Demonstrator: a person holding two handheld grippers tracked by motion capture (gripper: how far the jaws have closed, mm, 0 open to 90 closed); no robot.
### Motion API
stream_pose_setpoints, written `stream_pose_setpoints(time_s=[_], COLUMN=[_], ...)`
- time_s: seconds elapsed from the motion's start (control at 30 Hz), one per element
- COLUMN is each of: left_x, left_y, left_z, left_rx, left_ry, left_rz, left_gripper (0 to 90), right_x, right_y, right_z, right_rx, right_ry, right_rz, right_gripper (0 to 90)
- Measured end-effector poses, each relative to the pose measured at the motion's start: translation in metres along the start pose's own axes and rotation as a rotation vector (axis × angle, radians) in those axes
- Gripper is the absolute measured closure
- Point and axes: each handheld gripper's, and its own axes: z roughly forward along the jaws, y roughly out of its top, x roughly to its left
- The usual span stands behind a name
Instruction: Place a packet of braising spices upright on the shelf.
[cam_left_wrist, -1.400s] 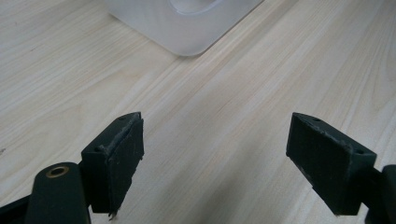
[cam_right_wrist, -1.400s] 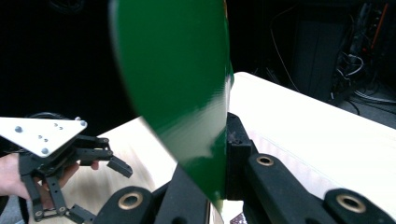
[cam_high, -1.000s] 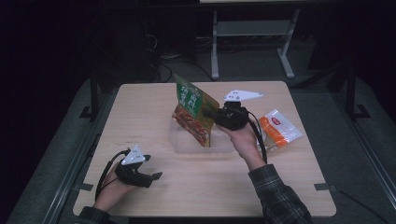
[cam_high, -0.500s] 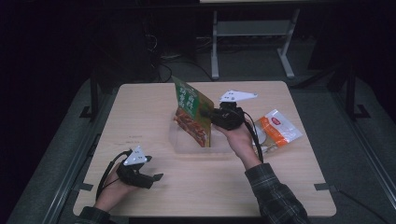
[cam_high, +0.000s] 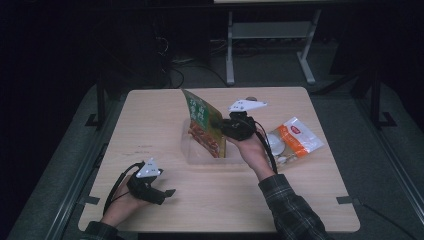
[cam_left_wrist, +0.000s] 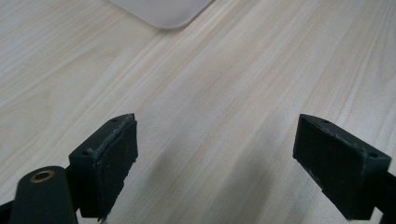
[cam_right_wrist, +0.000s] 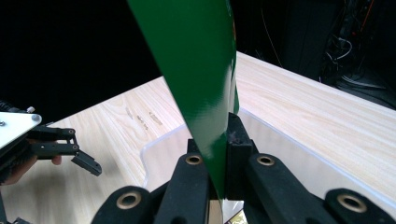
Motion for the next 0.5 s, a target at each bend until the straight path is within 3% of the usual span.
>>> stream_pose_setpoints(time_s=[0.23, 0.5], left_x=[0.001, 0.002], left_y=[0.000, 0.000], left_z=[0.000, 0.003], left_rx=[-0.009, 0.014], left_ry=[-0.001, -0.025], left_rz=[-0.016, 0.006], left_gripper=[12.8, 12.9], right_x=[-0.002, 0.000], right_y=[-0.004, -0.010], right_z=[0.004, 0.011], right_rx=[0.018, 0.051], right_ry=[0.001, 0.004], right_rz=[0.007, -0.010], right_gripper=[89.0, 88.3])
